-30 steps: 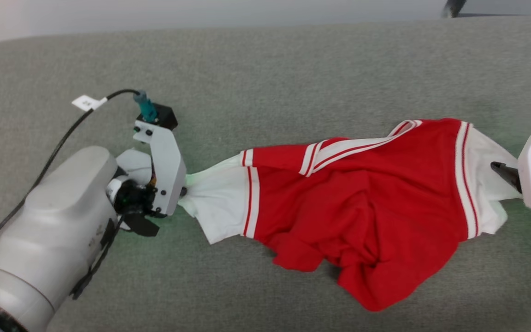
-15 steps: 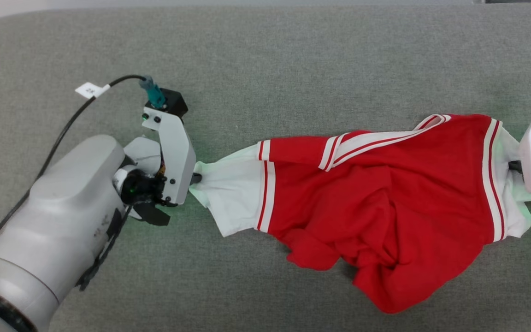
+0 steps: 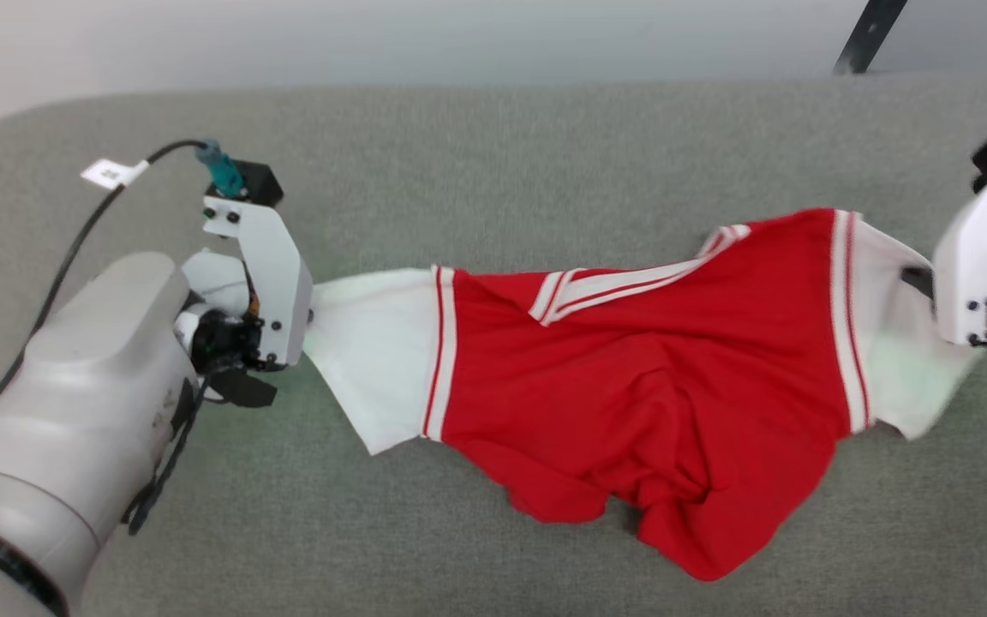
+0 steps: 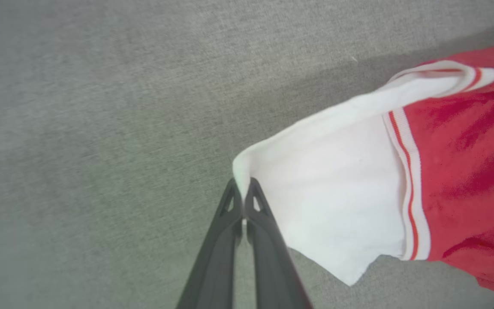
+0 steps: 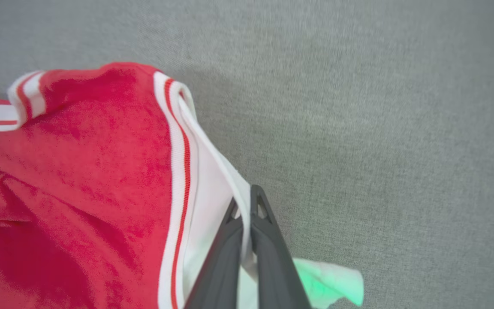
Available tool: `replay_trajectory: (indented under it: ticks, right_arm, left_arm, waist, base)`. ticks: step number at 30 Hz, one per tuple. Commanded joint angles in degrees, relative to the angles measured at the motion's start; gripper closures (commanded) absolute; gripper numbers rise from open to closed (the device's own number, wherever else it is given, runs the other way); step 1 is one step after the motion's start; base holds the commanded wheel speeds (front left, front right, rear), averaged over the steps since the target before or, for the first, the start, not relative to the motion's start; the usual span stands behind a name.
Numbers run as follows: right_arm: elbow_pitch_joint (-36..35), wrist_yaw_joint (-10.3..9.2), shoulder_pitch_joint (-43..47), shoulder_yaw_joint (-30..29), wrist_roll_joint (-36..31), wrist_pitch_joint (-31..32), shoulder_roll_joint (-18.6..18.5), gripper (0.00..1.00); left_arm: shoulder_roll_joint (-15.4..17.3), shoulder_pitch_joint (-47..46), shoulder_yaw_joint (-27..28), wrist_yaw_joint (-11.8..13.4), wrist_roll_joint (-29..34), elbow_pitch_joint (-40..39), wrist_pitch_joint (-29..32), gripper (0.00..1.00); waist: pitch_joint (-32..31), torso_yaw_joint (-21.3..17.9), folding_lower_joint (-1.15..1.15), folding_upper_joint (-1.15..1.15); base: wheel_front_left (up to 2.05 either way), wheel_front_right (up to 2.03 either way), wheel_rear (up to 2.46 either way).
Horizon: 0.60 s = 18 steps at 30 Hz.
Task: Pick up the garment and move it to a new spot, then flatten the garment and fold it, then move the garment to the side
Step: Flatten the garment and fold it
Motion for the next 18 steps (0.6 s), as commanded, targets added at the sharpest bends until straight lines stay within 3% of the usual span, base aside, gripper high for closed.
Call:
replay_trajectory:
  ticks: [1, 8, 18]
  right_arm:
    - [-0.19, -0.08, -1.07, 0.38, 0.01, -1.42, 0.99, 1.0]
    - [1.18, -0.08, -4.9, 4.37, -2.63, -7.62, 6.18, 1.0]
    - [12.51, -0.08, -15.62, 4.65, -7.93, -21.49, 15.82, 1.0]
  left_arm:
    - [-0.37, -0.67, 0.29, 0.2, 0.06, 1.21, -0.74, 1.0]
    - [-2.59, -1.73, 1.08, 0.37, -0.02, 7.34, -4.56, 1.0]
    - [-5.3, -9.43, 2.02, 0.26, 1.35, 11.65, -12.36, 1.0]
  waist:
    - [-4.04, -0.8, 0.0, 0.0]
    - [-11.22, -1.61, 0.0, 0.0]
    - [-15.3, -1.72, 0.0, 0.0]
  base:
    - [0.0, 0.0, 0.0]
    - [0.0, 0.0, 0.0]
    - [0.0, 0.0, 0.0]
